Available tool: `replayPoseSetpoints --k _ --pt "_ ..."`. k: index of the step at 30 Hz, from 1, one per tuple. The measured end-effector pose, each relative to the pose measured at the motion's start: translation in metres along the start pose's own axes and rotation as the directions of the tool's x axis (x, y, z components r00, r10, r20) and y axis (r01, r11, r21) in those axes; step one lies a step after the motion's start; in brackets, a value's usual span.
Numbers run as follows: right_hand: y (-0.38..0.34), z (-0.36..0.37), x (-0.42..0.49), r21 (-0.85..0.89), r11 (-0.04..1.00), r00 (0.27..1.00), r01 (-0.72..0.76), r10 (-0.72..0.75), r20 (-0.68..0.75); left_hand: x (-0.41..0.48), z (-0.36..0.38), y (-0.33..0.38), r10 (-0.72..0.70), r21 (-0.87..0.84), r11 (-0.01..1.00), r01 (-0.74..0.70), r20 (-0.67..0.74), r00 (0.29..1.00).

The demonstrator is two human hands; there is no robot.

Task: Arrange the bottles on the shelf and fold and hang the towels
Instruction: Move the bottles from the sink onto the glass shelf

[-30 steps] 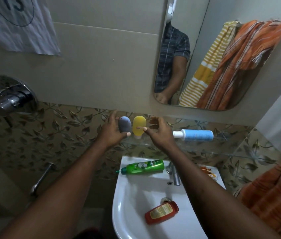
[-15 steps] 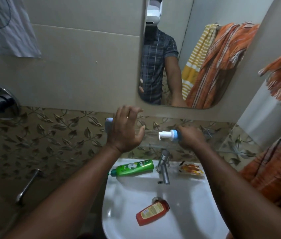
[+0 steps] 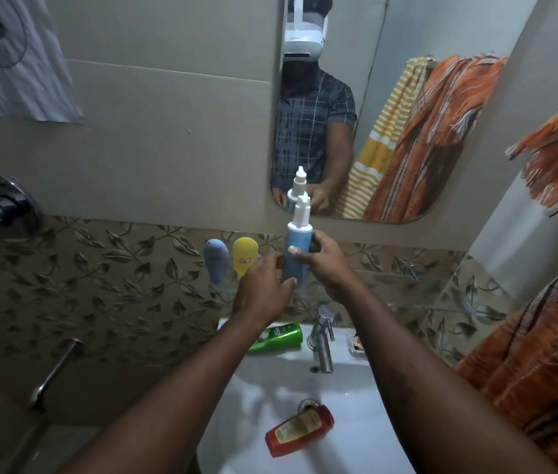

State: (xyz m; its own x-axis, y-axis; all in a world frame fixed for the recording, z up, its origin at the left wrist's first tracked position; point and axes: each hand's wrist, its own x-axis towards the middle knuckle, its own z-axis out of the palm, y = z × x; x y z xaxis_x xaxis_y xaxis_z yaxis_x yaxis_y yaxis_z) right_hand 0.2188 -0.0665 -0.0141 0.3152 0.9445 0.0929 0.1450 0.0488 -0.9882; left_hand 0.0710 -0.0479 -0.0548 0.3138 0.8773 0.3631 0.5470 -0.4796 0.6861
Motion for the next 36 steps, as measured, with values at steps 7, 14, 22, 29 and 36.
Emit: replayPoseSetpoints --k 7,14,22,29,36 --pt "0.020 0.009 0.001 -0.093 0.993 0.995 0.067 -0.060 0.078 -0.001 0.001 -0.019 -0.096 0.029 0.995 0.095 0.005 0.995" --pt "0.034 0.012 0.000 -0.229 0.971 0.997 0.063 -0.054 0.046 -0.011 0.005 -0.034 -0.063 -0.011 0.998 0.063 -0.013 0.998" --pt "0.039 0.019 -0.002 -0.271 0.959 0.996 0.078 -0.085 -0.015 -0.036 0.005 -0.064 -0.086 -0.110 0.990 0.085 -0.007 0.996" --pt "0.048 0.018 -0.018 -0.284 0.954 0.981 0.094 -0.138 -0.137 -0.044 0.006 -0.094 -0.170 -0.053 0.983 0.174 0.072 0.983" --pt "0.099 0.038 -0.075 -0.600 0.773 0.867 0.206 -0.428 -0.255 -0.055 0.029 -0.151 -0.461 0.253 0.880 0.402 0.252 0.851"
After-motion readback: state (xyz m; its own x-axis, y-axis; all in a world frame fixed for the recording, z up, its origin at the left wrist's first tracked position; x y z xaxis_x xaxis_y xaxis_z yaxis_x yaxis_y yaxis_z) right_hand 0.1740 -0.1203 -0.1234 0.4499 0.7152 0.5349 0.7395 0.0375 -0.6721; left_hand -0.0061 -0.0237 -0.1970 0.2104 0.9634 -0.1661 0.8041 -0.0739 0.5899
